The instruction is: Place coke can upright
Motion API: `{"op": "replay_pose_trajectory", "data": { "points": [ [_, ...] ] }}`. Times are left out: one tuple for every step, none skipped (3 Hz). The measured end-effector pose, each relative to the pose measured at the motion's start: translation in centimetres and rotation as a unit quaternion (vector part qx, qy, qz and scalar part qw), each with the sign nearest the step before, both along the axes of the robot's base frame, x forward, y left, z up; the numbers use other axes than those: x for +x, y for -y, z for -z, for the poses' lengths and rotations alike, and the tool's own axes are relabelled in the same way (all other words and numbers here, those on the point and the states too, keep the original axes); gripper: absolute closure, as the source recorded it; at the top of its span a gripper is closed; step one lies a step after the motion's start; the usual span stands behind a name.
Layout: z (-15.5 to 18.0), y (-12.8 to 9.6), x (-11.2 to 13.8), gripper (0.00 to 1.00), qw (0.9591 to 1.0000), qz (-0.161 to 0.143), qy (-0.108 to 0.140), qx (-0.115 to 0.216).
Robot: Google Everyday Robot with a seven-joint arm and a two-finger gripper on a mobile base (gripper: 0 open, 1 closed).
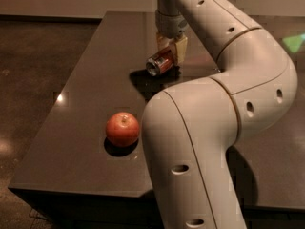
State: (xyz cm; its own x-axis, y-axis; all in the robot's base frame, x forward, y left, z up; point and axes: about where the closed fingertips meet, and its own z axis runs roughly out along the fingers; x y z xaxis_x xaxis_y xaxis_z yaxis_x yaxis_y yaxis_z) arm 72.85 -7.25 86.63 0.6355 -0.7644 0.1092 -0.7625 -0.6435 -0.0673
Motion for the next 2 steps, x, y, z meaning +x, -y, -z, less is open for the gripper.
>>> {"op": "replay_pose_trajectory", "data": {
  "points": [
    [-2.1,-0.9,-0.1,1.00,0.9988,-0.034,0.031,-0.016],
    [-5.0,-1.7,-0.8,1.00,0.9916,-0.088,0.088,-0.037]
  ]
}}
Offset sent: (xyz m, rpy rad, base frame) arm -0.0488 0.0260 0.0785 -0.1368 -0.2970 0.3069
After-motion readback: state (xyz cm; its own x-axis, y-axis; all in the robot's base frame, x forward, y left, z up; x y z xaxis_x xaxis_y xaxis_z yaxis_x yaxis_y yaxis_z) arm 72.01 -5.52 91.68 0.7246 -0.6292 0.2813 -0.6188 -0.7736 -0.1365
